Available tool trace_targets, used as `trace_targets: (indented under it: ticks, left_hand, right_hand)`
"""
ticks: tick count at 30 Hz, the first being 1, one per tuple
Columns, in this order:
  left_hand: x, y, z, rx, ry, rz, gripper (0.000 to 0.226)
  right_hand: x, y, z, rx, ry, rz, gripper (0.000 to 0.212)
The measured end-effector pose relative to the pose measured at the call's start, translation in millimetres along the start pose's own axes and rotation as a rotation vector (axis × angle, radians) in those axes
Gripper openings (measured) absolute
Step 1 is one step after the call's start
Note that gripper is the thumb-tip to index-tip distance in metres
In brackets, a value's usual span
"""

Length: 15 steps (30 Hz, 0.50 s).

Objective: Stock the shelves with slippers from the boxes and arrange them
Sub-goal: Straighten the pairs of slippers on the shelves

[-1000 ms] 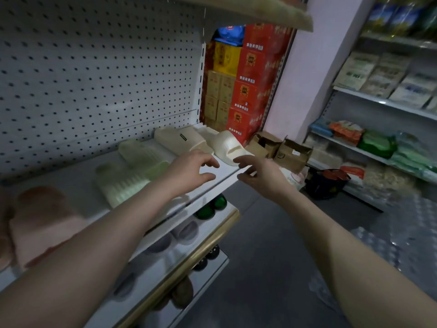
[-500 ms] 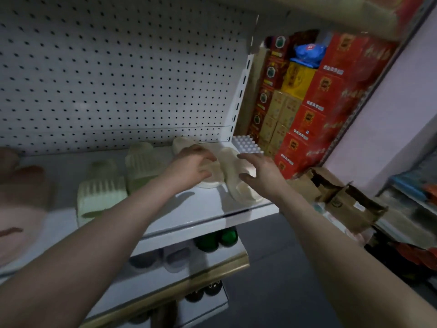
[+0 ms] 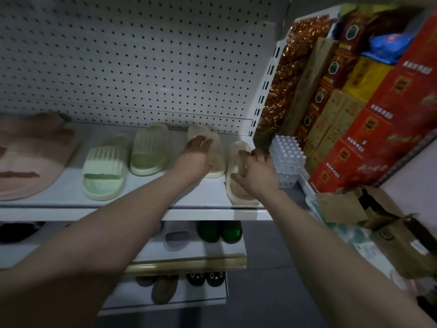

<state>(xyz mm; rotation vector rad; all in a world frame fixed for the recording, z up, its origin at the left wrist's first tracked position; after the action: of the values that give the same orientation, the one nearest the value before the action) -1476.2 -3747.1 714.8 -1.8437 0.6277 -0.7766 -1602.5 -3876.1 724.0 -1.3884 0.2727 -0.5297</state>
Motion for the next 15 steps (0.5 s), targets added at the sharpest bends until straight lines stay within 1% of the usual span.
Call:
trace_targets:
  ticks: [2, 6, 8, 12, 13, 15]
  left_hand:
    - [11.7, 5.0, 0.4, 0.037, -0.030, 0.034, 0.084]
    - [32.8, 14.0, 9.9, 0.072, -0.160, 0.129, 0.095]
    - [38.8, 15.1, 13.8, 0.066, -0.201, 0.150, 0.098]
    - [41.8, 10.2, 18.4, 0.094, -0.203, 0.125, 0.083]
    - [40.6, 9.5, 18.6, 0.109, -0.193, 0.132, 0.083]
    - [35.4, 10.9, 18.0, 0.133, -0.171, 0.173, 0.093]
  right_hand:
    - [2.4, -0.2, -1.6, -0.007, -0.012, -0.001, 0.071]
    - [6.8, 5.2, -4.5, -0.001, -0.024, 0.023, 0.074]
    - [8.6, 6.1, -4.0, 0.007, -0.028, 0.026, 0.075]
    - [9.1, 2.7, -4.5, 0.037, -0.003, 0.036, 0.075]
    - [9.1, 1.7, -4.5, 0.035, -0.004, 0.031, 0.076]
    - [9.4, 1.8, -4.4, 0.029, -0.005, 0.028, 0.077]
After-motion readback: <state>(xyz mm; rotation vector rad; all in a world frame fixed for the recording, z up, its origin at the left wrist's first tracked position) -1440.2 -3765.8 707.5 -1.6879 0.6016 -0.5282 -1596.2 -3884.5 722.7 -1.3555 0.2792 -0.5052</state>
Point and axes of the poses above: each hand's wrist, its own x-axis towards the middle knuckle, its own y-axis out of the palm, z = x × y, the point moved 7 cm from there along x, towards the middle knuckle, and after that the axes turned 2 degrees about y, right-handed, at the moved point
